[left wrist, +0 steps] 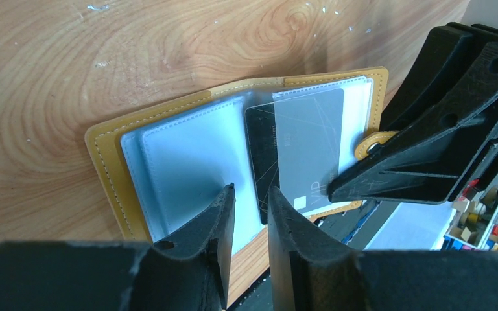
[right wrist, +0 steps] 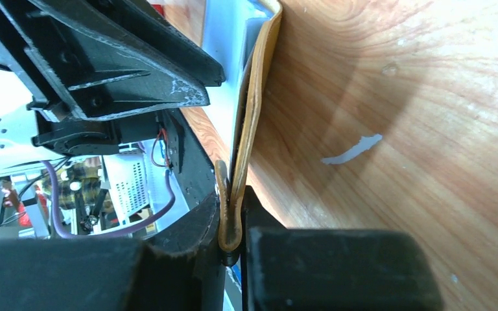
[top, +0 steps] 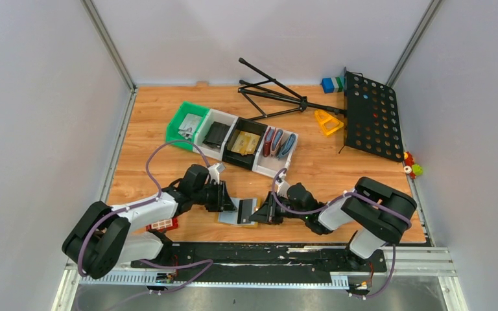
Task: Take the credit cards out of the card holder
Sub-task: Remove the credit card from the card holder, then place the credit card in the storage box.
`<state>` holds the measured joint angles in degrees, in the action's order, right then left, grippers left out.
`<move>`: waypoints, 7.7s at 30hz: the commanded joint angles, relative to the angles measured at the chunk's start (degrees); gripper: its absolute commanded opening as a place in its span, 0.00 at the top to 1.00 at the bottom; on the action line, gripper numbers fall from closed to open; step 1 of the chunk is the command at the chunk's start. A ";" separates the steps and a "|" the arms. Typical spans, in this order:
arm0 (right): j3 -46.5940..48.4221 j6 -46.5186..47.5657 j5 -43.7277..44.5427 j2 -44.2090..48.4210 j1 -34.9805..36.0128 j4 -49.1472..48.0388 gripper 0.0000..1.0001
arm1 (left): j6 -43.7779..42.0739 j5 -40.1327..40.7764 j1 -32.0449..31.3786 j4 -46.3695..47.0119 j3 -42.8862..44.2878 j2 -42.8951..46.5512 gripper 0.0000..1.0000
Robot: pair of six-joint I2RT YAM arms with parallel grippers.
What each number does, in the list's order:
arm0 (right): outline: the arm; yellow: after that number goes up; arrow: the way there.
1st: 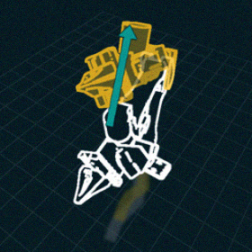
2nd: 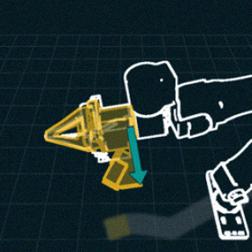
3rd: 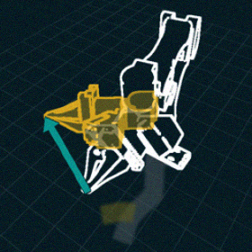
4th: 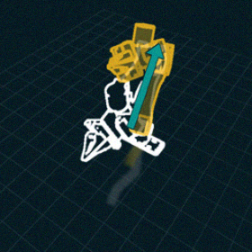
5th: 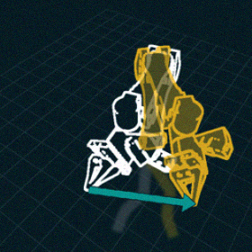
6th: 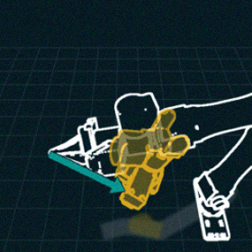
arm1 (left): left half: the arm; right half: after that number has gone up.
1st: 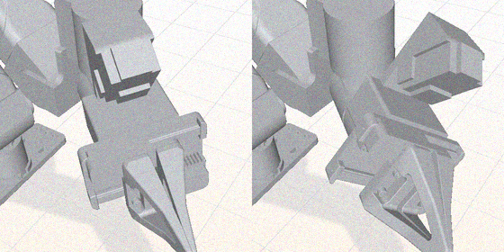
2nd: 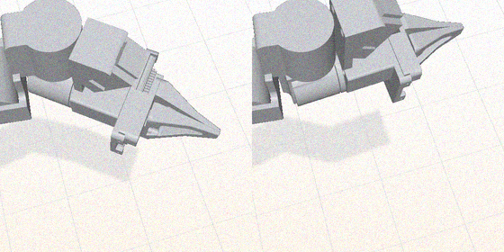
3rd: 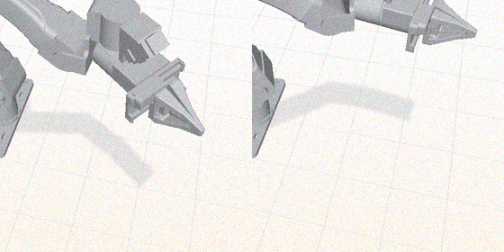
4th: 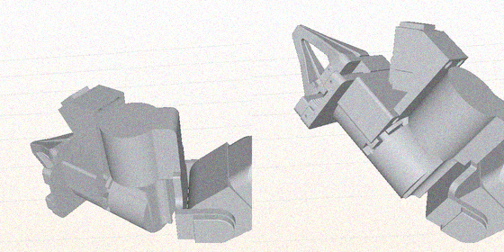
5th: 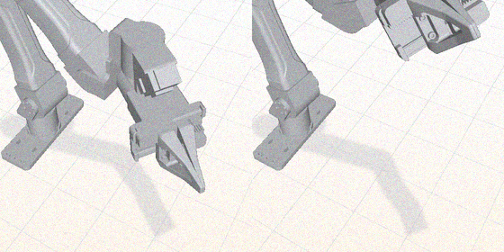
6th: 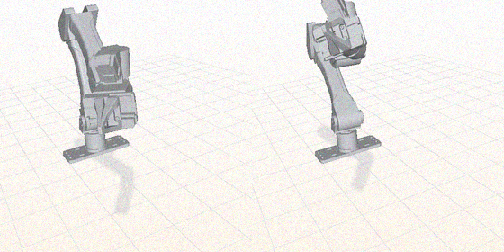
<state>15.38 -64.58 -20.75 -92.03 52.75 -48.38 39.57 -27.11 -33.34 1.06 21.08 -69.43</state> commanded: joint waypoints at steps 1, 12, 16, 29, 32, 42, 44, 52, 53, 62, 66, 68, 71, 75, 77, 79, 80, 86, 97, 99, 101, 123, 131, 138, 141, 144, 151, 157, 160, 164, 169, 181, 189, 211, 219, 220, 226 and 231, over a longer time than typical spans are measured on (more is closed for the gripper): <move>-1.34 -2.16 -2.49 -1.11 -0.68 -10.40 1.00 | 0.39 -0.43 0.03 2.14 -0.49 0.99 0.69; -3.53 -2.36 -4.99 0.07 -1.29 -23.76 1.00 | 10.20 -7.14 0.80 11.80 -2.84 7.21 0.61; -3.77 -2.04 -5.24 1.67 -1.51 -25.37 1.00 | 12.85 -9.52 1.69 12.60 -2.89 9.79 0.60; -3.42 1.79 -5.09 14.43 -1.95 -14.33 1.00 | 15.81 -12.84 3.66 13.23 -4.48 11.25 0.58; -3.06 3.04 -4.38 17.71 -1.91 -9.75 1.00 | 17.31 -14.95 3.68 16.06 -5.06 10.16 0.59; -2.37 3.56 -4.20 19.83 -1.95 -5.66 1.00 | 32.24 -22.27 3.64 43.09 -9.16 8.14 0.67; -2.58 3.06 -4.16 19.33 -1.95 -6.68 1.00 | 34.10 -23.02 3.70 45.37 -9.47 7.86 0.70; -3.46 1.96 -3.77 18.19 -2.28 -8.53 1.00 | 34.50 -22.92 4.32 45.37 -10.16 9.24 0.91; -3.61 1.87 -3.77 18.39 -2.30 -8.78 1.00 | 34.44 -23.02 4.48 45.23 -10.15 9.41 0.93; -4.05 2.94 -3.22 22.16 -2.83 -5.43 0.97 | 34.17 -24.07 6.31 43.88 -10.33 10.75 1.00; -4.39 3.33 -2.89 23.73 -3.24 -3.73 0.95 | 33.75 -25.28 8.57 43.01 -10.74 11.14 1.00; -4.45 3.64 -2.93 24.20 -3.35 -2.89 0.95 | 33.20 -25.62 9.20 42.42 -10.85 11.22 1.00; -4.58 3.76 -2.85 24.52 -3.49 -2.34 0.95 | 32.62 -26.03 9.71 41.91 -10.89 11.24 1.00; -4.62 3.76 -2.96 24.61 -3.79 -2.33 1.00 | 32.13 -26.37 10.31 41.49 -11.07 11.12 1.00; -4.67 3.76 -3.05 24.62 -3.89 -2.40 1.00 | 31.83 -26.53 10.40 41.22 -11.09 10.92 1.00; -4.59 3.76 -3.06 24.62 -3.96 -2.57 1.00 | 31.60 -26.66 10.40 41.15 -11.13 10.61 1.00; -4.59 3.79 -3.13 24.65 -4.02 -2.82 0.99 | 31.39 -26.74 10.40 41.13 -11.15 10.43 1.00; -3.30 3.44 -6.40 21.92 -3.97 -7.52 0.66 | 33.33 -27.11 10.34 44.20 -11.85 10.28 1.00; -1.01 1.41 -8.07 16.21 -3.90 -11.84 0.84 | 32.89 -25.96 9.70 42.50 -12.08 12.23 1.00; -1.14 1.06 -7.89 16.18 -3.88 -11.72 0.95 | 31.80 -26.20 9.74 40.88 -11.78 12.07 1.00; -2.02 0.39 -6.85 16.74 -3.95 -11.46 1.00 | 30.91 -26.36 9.97 39.27 -11.52 12.14 1.00; -0.38 0.54 -9.41 16.44 -4.57 -12.75 0.54 | 35.54 -25.54 9.88 45.61 -13.41 13.09 1.00; -0.08 -0.84 -8.98 13.70 -3.99 -14.86 0.78 | 35.51 -25.31 8.46 46.47 -13.33 12.36 1.00; -0.88 -2.37 -9.16 11.96 -4.01 -17.41 1.00 | 37.22 -26.06 8.47 48.39 -13.55 13.08 0.74; -1.03 -2.94 -9.42 11.17 -4.02 -18.90 1.00 | 38.47 -26.53 8.47 49.86 -13.61 12.92 0.77; -1.44 -3.36 -9.24 10.74 -4.09 -19.99 0.97 | 38.99 -26.76 8.47 50.70 -13.56 12.88 0.87; -3.27 -3.46 -8.56 11.76 -4.23 -20.31 0.92 | 39.05 -27.19 9.29 50.44 -13.43 12.70 1.00; -4.04 -2.95 -8.58 13.13 -4.74 -19.08 0.93 | 39.29 -27.55 9.88 50.38 -13.00 12.80 0.94; -3.79 -2.72 -8.92 13.11 -4.68 -18.85 0.93 | 39.73 -27.69 9.87 51.12 -12.99 12.71 0.92; -3.88 -2.82 -9.04 12.76 -4.88 -19.26 0.93 | 39.89 -27.79 9.85 51.27 -13.04 12.73 0.99; -4.97 -3.11 -9.11 13.46 -5.58 -19.87 0.93 | 38.61 -27.90 10.71 49.29 -12.90 12.77 1.00; -7.30 1.78 -7.70 21.33 -7.65 -6.52 0.94 | 19.95 -28.40 17.70 20.47 -6.66 16.29 1.00; -7.81 5.45 -5.10 25.03 -9.12 3.15 0.96 | 0.00 -16.77 19.19 -9.16 2.91 15.80 1.00; -4.56 15.22 -8.29 29.02 -9.61 19.05 1.00 | -15.06 15.49 20.07 -21.19 34.33 -0.12 1.00; -3.16 19.29 -6.32 36.03 -9.59 27.91 1.00 | -20.74 18.67 20.07 -20.18 43.75 -12.68 1.00; -3.28 19.39 -6.32 36.34 -9.61 27.98 1.00 | -21.24 18.67 20.07 -20.18 44.70 -14.08 1.00; -3.25 19.45 -6.46 35.66 -9.68 27.82 1.00 | -23.86 17.76 20.07 -20.86 51.51 -23.17 1.00; -3.27 19.15 -6.37 35.38 -9.63 27.73 1.00 | -24.70 14.95 20.07 -22.76 58.87 -30.18 1.00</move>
<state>10.20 -46.35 -27.51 -56.64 43.24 -19.31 17.58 -10.22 -13.47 -21.30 73.56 -96.12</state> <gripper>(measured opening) 0.116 0.003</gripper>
